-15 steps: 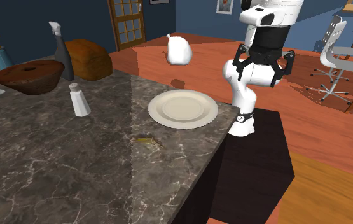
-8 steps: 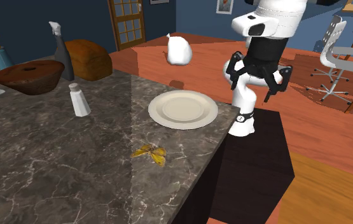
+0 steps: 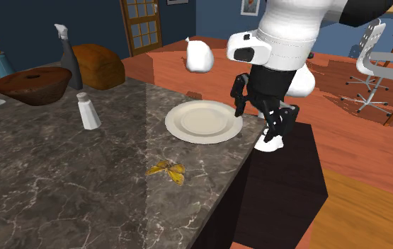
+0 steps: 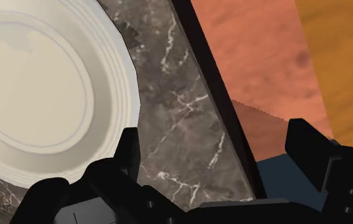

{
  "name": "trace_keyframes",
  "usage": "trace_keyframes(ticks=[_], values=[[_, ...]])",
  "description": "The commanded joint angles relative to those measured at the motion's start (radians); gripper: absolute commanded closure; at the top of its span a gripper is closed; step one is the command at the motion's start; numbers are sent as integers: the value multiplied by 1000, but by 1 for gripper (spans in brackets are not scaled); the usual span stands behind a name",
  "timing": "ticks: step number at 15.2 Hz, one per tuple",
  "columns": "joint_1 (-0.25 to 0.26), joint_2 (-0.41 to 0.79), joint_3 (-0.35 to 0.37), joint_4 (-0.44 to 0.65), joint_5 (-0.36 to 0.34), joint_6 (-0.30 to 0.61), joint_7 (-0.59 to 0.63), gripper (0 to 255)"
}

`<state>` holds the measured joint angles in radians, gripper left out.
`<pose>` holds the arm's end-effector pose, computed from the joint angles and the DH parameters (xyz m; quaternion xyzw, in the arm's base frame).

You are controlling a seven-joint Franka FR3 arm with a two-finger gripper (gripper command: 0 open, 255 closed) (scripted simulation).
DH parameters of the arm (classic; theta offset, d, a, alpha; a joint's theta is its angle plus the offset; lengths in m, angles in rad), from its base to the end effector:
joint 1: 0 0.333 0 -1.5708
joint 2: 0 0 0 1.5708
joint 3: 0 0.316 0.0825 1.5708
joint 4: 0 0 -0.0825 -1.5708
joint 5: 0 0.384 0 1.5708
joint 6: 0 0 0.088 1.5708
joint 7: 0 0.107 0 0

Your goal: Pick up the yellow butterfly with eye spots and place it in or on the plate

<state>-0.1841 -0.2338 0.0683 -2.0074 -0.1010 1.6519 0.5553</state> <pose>0.4703 -0.0623 0.5465 0.9428 -0.3227 -0.0470 0.0697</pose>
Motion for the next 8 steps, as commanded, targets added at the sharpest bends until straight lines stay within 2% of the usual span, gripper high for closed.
trace_keyframes(ticks=[1,8], values=[[-19,81,-1,74,-17,-9,75,0],[-72,345,-44,355,-64,-78,287,0]])
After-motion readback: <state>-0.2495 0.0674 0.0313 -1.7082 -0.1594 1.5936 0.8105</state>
